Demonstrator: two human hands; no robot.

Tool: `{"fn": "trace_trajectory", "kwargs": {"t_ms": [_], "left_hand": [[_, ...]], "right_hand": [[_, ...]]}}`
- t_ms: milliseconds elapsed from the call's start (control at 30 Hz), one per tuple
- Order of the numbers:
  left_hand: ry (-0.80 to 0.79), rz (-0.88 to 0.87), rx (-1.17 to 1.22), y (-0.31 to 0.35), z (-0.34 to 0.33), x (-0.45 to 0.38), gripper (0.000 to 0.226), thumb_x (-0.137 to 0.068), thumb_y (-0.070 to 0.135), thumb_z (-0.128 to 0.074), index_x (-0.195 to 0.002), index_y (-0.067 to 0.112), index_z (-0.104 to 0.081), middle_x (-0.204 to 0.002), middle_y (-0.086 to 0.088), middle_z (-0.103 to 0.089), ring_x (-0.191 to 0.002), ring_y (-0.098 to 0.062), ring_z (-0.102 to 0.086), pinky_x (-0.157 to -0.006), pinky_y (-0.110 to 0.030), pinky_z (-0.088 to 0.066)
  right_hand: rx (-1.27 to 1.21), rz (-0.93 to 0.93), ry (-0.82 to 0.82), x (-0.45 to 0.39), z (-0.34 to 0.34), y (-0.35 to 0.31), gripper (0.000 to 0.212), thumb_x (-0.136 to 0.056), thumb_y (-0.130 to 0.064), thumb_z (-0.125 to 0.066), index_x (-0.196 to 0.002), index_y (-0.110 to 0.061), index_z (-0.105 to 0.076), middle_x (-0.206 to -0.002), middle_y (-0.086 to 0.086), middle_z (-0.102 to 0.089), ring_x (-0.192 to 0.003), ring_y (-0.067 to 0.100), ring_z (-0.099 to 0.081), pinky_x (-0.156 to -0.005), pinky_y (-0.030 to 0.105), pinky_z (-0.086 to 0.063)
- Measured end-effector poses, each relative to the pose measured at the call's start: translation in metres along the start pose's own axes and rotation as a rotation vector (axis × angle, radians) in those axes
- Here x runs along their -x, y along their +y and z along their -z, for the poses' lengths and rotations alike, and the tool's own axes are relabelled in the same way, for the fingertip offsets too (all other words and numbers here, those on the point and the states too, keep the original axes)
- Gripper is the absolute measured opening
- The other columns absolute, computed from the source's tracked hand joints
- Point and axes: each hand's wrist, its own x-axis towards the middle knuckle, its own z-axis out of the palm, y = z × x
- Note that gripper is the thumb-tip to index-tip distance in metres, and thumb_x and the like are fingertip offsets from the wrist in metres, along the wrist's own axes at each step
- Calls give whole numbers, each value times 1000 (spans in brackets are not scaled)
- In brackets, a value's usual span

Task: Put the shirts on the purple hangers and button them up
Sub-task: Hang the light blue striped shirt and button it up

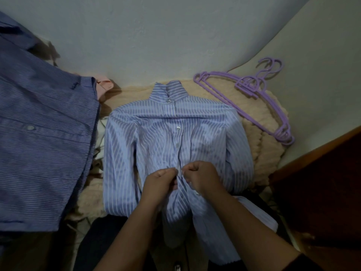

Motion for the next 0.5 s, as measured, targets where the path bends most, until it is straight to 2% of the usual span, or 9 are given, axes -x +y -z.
{"fn": "trace_trajectory", "kwargs": {"t_ms": [100,167,267,333,433,500], "left_hand": [[-26,18,42,0,1,-3,22,-91,8,-61,-70,5,-65,-66,-10,-69,-59,-13,-66,-64,-24,-57],[-30,24,44,-2,2,-5,21,-91,9,-60,-71,5,-63,-69,-12,-68,-62,-16,-66,-68,-27,-57],[-7,39,82,-6,5,-8,23,-91,9,-60,-68,7,-61,-65,-10,-68,-60,-17,-66,-65,-26,-58],[-7,51,102,-7,5,-9,22,-92,9,-59,-71,5,-62,-66,-11,-69,-60,-16,-68,-63,-25,-58],[-17,61,142,-7,5,-10,21,-92,7,-59,-72,2,-65,-72,-15,-72,-63,-20,-69,-65,-27,-59],[-38,63,148,-7,5,-10,22,-92,7,-58,-72,3,-66,-75,-16,-73,-66,-21,-69,-70,-30,-58]], "right_hand": [[-33,-48,28,-3,-1,-2,25,-84,-4,-57,-60,-3,-61,-56,14,-51,-51,22,-44,-51,31,-34],[34,-11,34,-4,-2,-4,26,-84,-7,-55,-59,-8,-58,-56,15,-46,-52,22,-42,-52,33,-32],[225,47,2,-4,-3,-8,35,-86,-10,-55,-53,-11,-43,-55,13,-39,-51,21,-38,-53,30,-31],[265,35,-1,-6,-3,-9,37,-85,-9,-55,-51,-12,-40,-53,10,-37,-51,21,-37,-53,29,-31],[145,-62,15,-6,-3,-10,25,-82,-7,-56,-58,-8,-50,-57,12,-41,-50,21,-38,-51,31,-32],[-12,-149,36,-6,-2,-11,17,-84,-5,-57,-71,3,-65,-62,13,-46,-43,17,-41,-44,26,-34]]}}
